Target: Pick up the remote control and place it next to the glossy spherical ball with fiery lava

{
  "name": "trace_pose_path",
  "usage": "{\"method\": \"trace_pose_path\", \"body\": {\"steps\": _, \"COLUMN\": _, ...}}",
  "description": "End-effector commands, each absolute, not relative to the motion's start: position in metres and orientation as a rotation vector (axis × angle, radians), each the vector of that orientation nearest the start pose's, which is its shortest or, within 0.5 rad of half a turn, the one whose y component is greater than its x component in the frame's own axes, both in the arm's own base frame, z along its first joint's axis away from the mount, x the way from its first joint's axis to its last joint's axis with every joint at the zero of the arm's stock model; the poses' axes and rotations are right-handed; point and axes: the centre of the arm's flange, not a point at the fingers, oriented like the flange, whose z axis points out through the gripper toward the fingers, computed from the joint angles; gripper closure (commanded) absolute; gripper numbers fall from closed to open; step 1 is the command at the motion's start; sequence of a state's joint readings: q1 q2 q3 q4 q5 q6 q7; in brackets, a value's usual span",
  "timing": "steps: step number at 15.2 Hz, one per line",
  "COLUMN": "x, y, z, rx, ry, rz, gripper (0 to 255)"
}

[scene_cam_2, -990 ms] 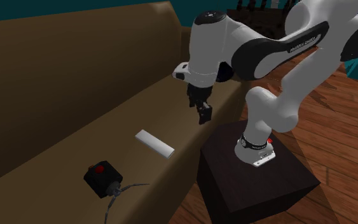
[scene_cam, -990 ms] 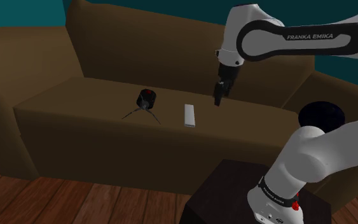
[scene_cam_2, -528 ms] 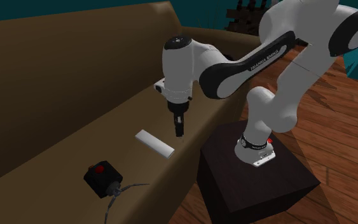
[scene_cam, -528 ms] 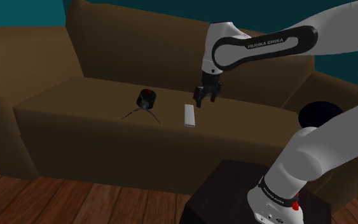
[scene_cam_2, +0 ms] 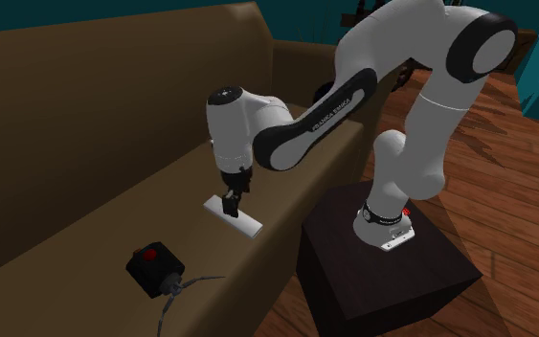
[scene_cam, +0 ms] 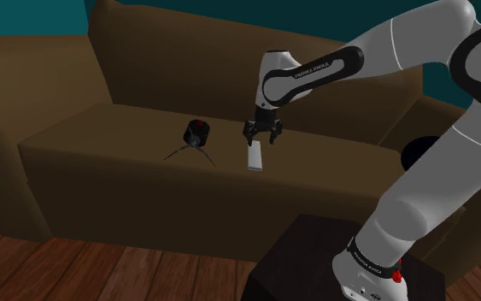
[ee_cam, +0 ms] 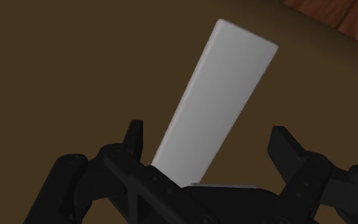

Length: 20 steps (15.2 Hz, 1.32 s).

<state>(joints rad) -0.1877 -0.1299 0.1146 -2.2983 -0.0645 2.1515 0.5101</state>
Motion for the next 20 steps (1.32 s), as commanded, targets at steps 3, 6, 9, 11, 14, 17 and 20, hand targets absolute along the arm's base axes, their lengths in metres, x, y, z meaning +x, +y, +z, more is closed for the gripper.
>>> {"method": "trace_pose_path", "body": {"steps": 3, "x": 0.522, "y": -0.064, "z": 0.37, "rx": -2.995, "ry": 1.112, "rz": -0.009, "gripper": 0}}
{"method": "trace_pose_path", "body": {"steps": 6, "x": 0.522, "y": -0.065, "z": 0.355, "rx": -2.995, "ry": 1.112, "rz": -0.009, "gripper": 0}}
{"method": "trace_pose_path", "body": {"steps": 9, "x": 0.522, "y": -0.065, "z": 0.339, "rx": -2.995, "ry": 1.112, "rz": -0.009, "gripper": 0}}
{"method": "trace_pose_path", "body": {"steps": 11, "x": 0.521, "y": -0.066, "z": 0.331, "rx": -2.995, "ry": 1.112, "rz": -0.009, "gripper": 0}}
{"method": "trace_pose_path", "body": {"steps": 14, "x": 0.521, "y": -0.066, "z": 0.331, "rx": -2.995, "ry": 1.112, "rz": -0.009, "gripper": 0}}
{"method": "trace_pose_path", "body": {"steps": 17, "x": 0.521, "y": -0.066, "z": 0.331, "rx": -2.995, "ry": 1.112, "rz": -0.009, "gripper": 0}}
{"method": "trace_pose_path", "body": {"steps": 20, "x": 0.521, "y": -0.066, "z": 0.331, "rx": -2.995, "ry": 1.112, "rz": -0.009, "gripper": 255}}
